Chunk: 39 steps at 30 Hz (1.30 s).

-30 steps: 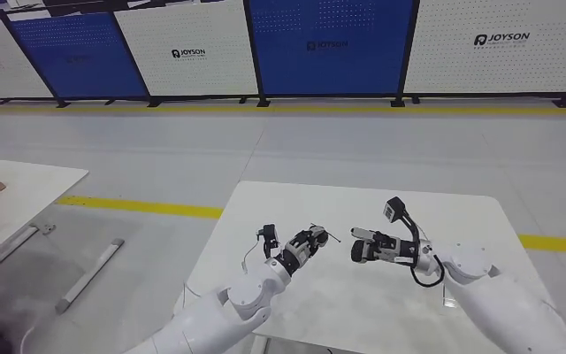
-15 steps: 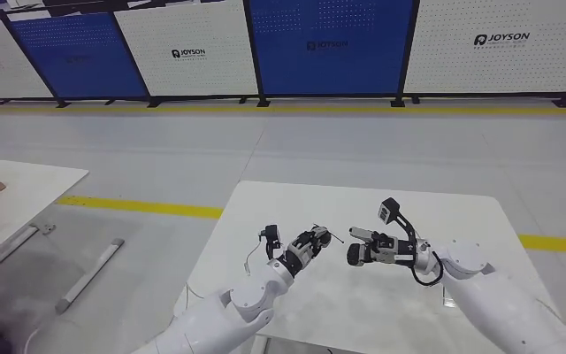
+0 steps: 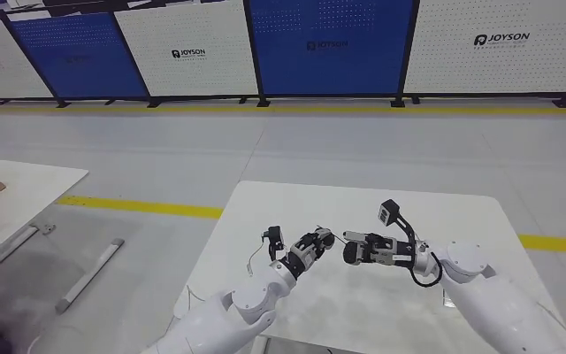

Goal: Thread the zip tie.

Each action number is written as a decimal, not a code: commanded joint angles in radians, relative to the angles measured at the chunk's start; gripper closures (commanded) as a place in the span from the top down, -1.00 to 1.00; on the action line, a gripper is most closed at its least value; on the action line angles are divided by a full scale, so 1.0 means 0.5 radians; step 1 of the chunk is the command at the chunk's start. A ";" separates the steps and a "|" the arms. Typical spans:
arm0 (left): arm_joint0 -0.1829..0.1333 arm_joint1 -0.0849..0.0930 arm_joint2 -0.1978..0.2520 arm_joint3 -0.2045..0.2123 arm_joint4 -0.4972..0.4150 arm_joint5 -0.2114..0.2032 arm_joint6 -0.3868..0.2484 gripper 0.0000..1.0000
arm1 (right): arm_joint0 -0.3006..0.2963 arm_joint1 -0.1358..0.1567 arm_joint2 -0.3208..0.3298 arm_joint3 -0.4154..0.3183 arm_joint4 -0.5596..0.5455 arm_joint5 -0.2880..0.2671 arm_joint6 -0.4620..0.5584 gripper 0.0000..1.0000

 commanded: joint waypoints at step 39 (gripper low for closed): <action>0.077 -0.057 -0.142 0.031 0.034 0.089 -0.173 1.00 | -0.047 -0.056 0.135 0.019 -0.103 0.158 0.040 -1.00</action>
